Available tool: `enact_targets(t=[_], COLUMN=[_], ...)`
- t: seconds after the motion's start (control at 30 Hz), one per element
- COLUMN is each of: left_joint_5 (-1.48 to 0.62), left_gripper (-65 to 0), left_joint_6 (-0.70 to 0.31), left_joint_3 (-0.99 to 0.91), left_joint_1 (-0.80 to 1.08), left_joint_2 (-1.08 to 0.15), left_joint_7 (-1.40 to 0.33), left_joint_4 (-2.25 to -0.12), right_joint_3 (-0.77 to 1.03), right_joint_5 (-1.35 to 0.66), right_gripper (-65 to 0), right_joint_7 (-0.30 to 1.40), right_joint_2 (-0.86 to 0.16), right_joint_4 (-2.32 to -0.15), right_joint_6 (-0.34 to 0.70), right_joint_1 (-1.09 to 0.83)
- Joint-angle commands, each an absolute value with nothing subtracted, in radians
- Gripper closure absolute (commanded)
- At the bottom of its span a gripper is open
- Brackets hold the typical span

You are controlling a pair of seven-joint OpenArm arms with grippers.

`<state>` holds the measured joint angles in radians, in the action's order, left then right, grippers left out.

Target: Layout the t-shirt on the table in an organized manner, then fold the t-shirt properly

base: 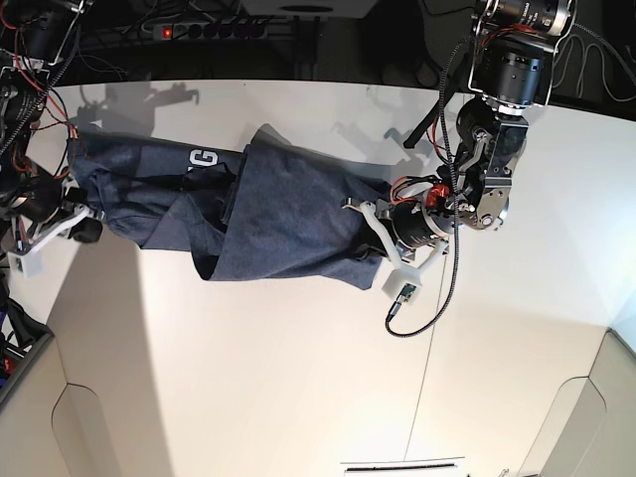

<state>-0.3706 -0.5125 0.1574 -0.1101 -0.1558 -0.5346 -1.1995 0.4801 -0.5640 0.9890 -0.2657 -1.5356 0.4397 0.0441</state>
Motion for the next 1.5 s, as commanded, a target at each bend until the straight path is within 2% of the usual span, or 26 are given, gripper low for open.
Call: enact_targets(t=[0.0, 0.13, 0.33, 0.5, 0.63, 0.77, 0.87, 1.13, 1.27, 1.47], left_joint_5=[-0.367, -0.368, -0.37, -0.37, -0.37, -0.37, -0.369, -0.369, -0.345, -0.324], left_gripper=[0.0, 0.0, 0.0, 0.0, 0.0, 0.0, 0.0, 0.0, 0.0, 0.0], left_joint_6=[-0.505, -0.505, -0.505, -0.505, -0.505, -0.505, -0.505, -0.505, -0.505, -0.505], left_joint_3=[0.155, 0.155, 0.155, 0.155, 0.155, 0.155, 0.155, 0.155, 0.155, 0.155], left_joint_1=[-0.121, -0.121, -0.121, -0.121, -0.121, -0.121, -0.121, -0.121, -0.121, -0.121], left_joint_2=[-0.163, -0.163, -0.163, -0.163, -0.163, -0.163, -0.164, -0.164, -0.164, -0.164], left_joint_7=[-0.542, -0.542, -0.542, -0.542, -0.542, -0.542, -0.542, -0.542, -0.542, -0.542], left_joint_4=[-1.211, -1.211, -1.211, -1.211, -1.211, -1.211, -1.211, -1.211, -1.211, -1.211], right_joint_3=[0.485, 0.485, 0.458, 0.313, 0.156, 0.033, -0.002, 0.035, 0.058, 0.102], right_joint_5=[-0.584, -0.587, -0.689, -0.691, -0.545, -0.402, -0.33, -0.11, -0.04, 0.007], right_gripper=[0.0, 0.0, 0.0, 0.0, 0.0, 0.0, 0.0, 0.0, 0.0, 0.0], right_joint_7=[0.973, 0.962, 0.961, 0.95, 0.844, 0.754, 0.747, 0.697, 0.687, 0.689], right_joint_2=[-0.281, -0.235, -0.062, 0.048, 0.081, 0.084, 0.084, 0.071, 0.03, -0.052], right_joint_4=[-1.588, -1.697, -1.711, -1.708, -1.679, -1.59, -1.509, -1.369, -1.354, -1.354], right_joint_6=[0.443, 0.442, 0.492, 0.514, 0.513, 0.511, 0.479, 0.309, 0.225, 0.204], right_joint_1=[0.06, 0.081, 0.122, 0.121, 0.121, 0.121, 0.123, 0.124, 0.124, 0.124])
